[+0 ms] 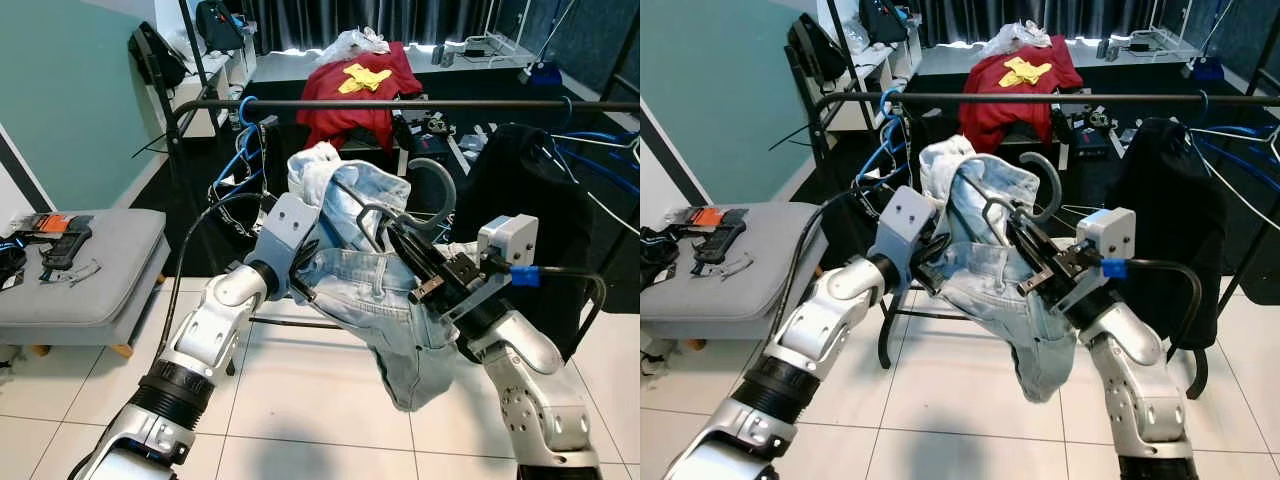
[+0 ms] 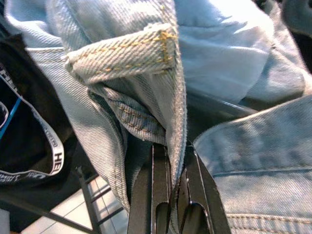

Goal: Hang hanger

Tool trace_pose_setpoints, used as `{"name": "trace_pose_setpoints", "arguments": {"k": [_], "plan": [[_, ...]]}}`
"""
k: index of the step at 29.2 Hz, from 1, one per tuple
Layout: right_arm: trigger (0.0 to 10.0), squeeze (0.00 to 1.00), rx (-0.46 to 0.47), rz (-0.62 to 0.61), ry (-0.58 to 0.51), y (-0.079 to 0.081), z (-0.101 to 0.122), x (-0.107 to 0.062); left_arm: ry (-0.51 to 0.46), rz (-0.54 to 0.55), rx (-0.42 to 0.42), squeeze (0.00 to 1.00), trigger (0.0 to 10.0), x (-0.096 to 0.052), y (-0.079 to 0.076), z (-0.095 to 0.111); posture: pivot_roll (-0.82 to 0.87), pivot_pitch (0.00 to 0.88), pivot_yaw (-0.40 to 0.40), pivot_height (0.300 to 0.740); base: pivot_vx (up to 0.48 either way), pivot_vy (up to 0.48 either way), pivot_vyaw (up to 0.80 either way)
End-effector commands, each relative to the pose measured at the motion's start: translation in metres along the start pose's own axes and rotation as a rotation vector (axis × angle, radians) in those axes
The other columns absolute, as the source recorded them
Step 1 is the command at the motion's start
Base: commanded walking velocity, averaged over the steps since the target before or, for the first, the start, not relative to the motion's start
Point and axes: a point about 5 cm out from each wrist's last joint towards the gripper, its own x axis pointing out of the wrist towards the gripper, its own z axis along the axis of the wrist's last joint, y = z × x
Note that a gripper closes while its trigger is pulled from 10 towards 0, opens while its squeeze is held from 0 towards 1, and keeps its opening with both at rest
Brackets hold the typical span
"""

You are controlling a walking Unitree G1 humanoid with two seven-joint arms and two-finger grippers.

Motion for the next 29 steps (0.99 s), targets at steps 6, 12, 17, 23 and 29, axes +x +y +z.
{"name": "trace_pose_setpoints", "arguments": {"k": [6,12,17,23,29], "plan": [[10.0,0.0,0.043,0.088,0.179,0.023,-0.039,-0.028,-0.016,0.33,0.022,0.0,0.0,0.007,0.069,0.023,-0.04,0.04,0.097,0.74,0.0,0.0,0.0],[10.0,0.0,0.056,0.116,0.284,0.028,-0.062,-0.048,-0.038,0.476,0.024,0.0,0.0,0.005,0.097,0.035,-0.04,0.037,0.105,0.74,0.0,0.0,0.0],[10.0,0.0,0.051,0.209,0.32,0.035,-0.067,-0.057,0.001,0.521,0.042,0.0,0.0,0.004,0.105,0.03,-0.04,0.035,0.102,0.74,0.0,0.0,0.0],[10.0,0.0,0.108,0.337,0.499,0.048,-0.083,-0.078,0.008,0.52,0.089,0.0,0.0,0.01,0.105,0.031,-0.04,0.037,0.098,0.74,0.0,0.0,0.0],[10.0,0.0,-0.111,0.179,0.564,0.021,-0.087,-0.066,-0.032,0.345,0.15,0.0,0.0,0.019,0.079,0.041,-0.05,0.033,0.111,0.74,0.0,0.0,0.0]]}}
